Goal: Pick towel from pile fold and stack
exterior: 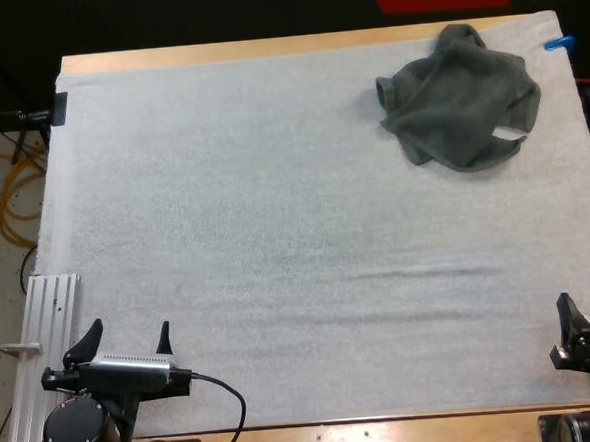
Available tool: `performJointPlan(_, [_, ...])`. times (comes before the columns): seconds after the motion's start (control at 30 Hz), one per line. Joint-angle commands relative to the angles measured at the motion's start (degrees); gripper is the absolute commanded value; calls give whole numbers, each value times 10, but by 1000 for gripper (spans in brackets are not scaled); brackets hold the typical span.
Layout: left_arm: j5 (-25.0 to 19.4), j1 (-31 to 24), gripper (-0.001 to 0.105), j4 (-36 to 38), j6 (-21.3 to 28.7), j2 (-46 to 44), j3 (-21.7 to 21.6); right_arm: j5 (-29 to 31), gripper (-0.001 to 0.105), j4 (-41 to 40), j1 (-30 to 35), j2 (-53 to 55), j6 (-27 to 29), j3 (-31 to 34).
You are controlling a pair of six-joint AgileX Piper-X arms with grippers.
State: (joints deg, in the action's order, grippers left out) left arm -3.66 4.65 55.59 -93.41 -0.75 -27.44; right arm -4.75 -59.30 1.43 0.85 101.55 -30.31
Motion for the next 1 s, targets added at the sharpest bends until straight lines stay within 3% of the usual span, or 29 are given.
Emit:
performJointPlan(0.0, [0,0,73,-8,-6,-74,-3,1,74,7,3,20,2,-1])
performJointPlan(0.17, [20,0,73,-6,-6,-70,-5,1,74,10,3,7,-5,-6])
performJointPlan(0.37, [85,0,73,-9,-6,4,-71,-32,74,-1,3,-58,-24,-44])
performJointPlan(0.57, [200,0,73,-38,-5,126,-158,-93,74,4,3,-143,-24,-111])
performJointPlan(0.73, [331,20,73,-70,-6,232,-222,-209,74,7,3,-222,-24,-169])
performJointPlan(0.83, [339,53,73,-74,-6,280,-243,-239,74,19,3,-264,-24,-188])
performJointPlan(0.97, [340,83,73,-92,-6,319,-251,-229,74,58,3,-329,-24,-197])
